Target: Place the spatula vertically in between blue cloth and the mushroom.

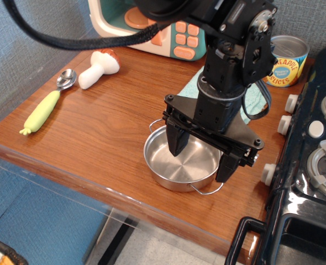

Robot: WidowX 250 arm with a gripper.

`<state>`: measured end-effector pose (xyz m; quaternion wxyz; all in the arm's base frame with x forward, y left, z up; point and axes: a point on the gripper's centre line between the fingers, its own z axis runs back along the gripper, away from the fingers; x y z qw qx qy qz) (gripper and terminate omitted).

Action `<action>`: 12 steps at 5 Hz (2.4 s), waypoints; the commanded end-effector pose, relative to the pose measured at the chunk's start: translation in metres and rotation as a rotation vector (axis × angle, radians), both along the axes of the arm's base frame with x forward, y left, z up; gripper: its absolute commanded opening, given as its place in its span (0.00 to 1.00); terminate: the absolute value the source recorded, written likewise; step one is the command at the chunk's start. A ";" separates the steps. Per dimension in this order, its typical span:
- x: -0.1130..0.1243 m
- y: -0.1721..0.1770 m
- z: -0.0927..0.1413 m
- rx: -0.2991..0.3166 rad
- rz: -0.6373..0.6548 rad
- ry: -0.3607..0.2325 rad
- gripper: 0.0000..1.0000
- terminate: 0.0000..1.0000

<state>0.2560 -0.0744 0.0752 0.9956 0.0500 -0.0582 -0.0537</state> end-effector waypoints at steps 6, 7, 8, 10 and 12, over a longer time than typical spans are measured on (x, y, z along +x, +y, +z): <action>0.014 0.225 0.001 0.040 0.441 -0.018 1.00 0.00; 0.020 0.255 -0.015 0.043 0.451 0.022 1.00 0.00; 0.023 0.270 -0.028 0.043 0.468 0.068 1.00 0.00; 0.025 0.275 -0.059 0.031 0.489 0.172 1.00 0.00; 0.014 0.280 -0.076 0.016 0.555 0.210 0.00 0.00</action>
